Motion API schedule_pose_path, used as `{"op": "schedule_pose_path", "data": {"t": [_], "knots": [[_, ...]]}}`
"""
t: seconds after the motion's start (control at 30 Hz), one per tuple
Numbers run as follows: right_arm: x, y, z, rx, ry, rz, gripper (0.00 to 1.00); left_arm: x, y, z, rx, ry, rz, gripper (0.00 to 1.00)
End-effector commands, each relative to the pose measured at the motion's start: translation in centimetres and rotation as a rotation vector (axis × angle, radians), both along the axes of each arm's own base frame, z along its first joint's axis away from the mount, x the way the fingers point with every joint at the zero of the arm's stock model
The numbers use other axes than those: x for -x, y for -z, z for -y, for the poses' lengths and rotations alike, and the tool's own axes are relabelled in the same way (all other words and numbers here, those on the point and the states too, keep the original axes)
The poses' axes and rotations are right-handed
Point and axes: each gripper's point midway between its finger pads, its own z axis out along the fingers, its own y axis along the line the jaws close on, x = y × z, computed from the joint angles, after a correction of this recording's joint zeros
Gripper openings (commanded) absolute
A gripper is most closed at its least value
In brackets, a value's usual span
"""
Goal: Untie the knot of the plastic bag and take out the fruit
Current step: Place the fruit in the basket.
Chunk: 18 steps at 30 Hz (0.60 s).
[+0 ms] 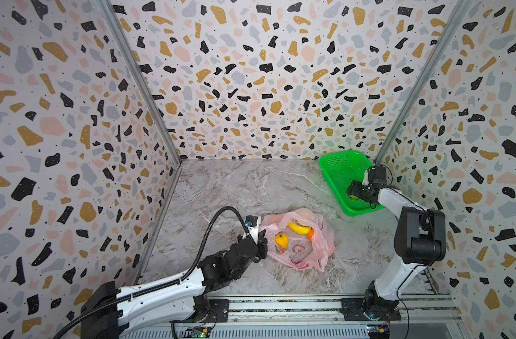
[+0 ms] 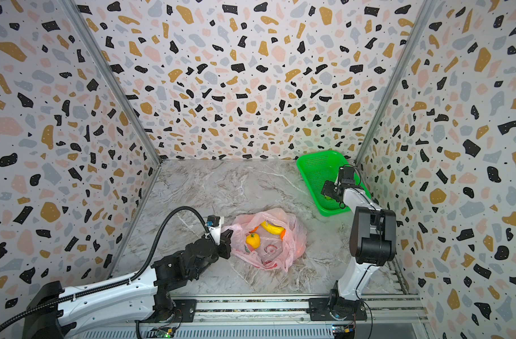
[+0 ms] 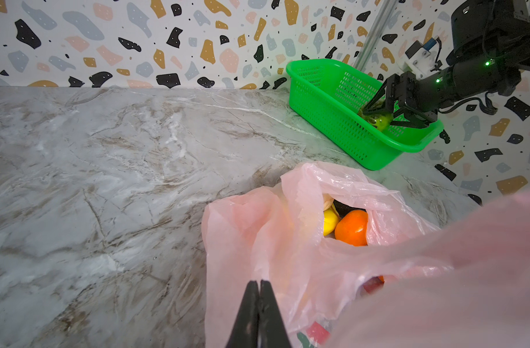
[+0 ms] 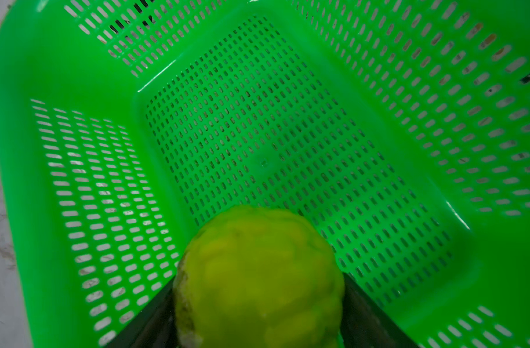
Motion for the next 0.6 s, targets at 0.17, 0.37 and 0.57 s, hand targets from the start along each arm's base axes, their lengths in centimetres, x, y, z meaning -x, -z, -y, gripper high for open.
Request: {"op": "schedule_pose_path", "data": {"t": [0.17, 0.37, 0.57], "knots": [[-0.7, -2.1, 0.3, 0.016, -0.006, 0.041, 0.88, -0.3, -1.8, -0.2, 0.022, -0.022, 0.038, 0.00], [-0.5, -3.0, -0.1, 0.014, -0.015, 0.056, 0.90, -0.3, -1.8, -0.2, 0.025, -0.023, 0.038, 0.00], [0.1, -5.2, -1.3, 0.028, -0.056, 0.070, 0.94, -0.2, -1.9, -0.4, 0.029, -0.020, 0.042, 0.00]]}}
